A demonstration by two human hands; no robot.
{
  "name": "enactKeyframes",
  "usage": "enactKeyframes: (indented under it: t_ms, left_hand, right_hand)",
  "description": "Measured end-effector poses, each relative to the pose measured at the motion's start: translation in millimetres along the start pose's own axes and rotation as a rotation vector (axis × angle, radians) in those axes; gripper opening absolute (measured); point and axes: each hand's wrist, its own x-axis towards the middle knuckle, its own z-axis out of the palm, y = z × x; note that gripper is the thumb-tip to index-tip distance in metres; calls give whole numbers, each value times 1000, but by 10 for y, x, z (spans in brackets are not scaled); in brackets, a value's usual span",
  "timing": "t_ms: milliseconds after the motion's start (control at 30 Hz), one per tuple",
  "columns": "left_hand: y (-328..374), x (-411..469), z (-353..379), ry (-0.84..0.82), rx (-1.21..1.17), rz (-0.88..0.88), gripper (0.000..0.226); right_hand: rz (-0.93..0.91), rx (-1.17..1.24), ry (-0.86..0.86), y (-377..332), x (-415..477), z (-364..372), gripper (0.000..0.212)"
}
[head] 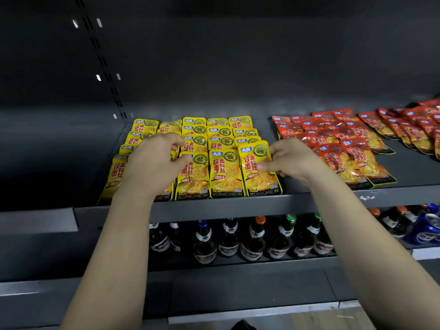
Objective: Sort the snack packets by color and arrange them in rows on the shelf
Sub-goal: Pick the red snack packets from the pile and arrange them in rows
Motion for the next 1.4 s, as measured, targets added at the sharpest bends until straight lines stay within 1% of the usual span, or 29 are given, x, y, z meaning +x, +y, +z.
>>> enactKeyframes:
  t_ms: [67, 200, 333, 467, 533, 667, 767, 1033, 1267, 1400]
  left_hand:
    - [2, 4, 5, -6, -10, 5, 29]
    - [17, 10, 10, -6, -19, 13, 29]
    - [63, 16, 14, -8, -2, 20, 29]
    - [135, 46, 44, -23, 24, 48, 32]
    - [184, 69, 71, -37, 32, 62, 33]
    - [364, 135, 156, -92, 94, 141, 33]
    - [583, 214, 251, -123, 135, 219, 33]
    - [1349, 291, 607, -159, 162, 419, 33]
    - [2109, 255, 965, -190, 181, 505, 38]
    - [2598, 204, 1215, -199, 160, 532, 32]
  right_hand:
    - [0, -71, 8, 4, 22, 6, 40]
    - [-5, -175, 30, -27, 2, 4, 46]
    - [4, -164, 58, -52, -31, -5, 58]
    - [-41, -129, 49, -5, -55, -15, 50]
    - [-76, -105, 89, 0, -96, -41, 44]
    - [-197, -231, 224, -8, -200, -164, 26]
    - [-245, -303, 270, 4, -316, -326, 18]
    - [-228, -488, 440, 384, -598, -880, 18]
    - [-154, -549, 472, 881, -769, -1473, 19]
    - [-140, -569, 462, 1182, -885, -1897, 21]
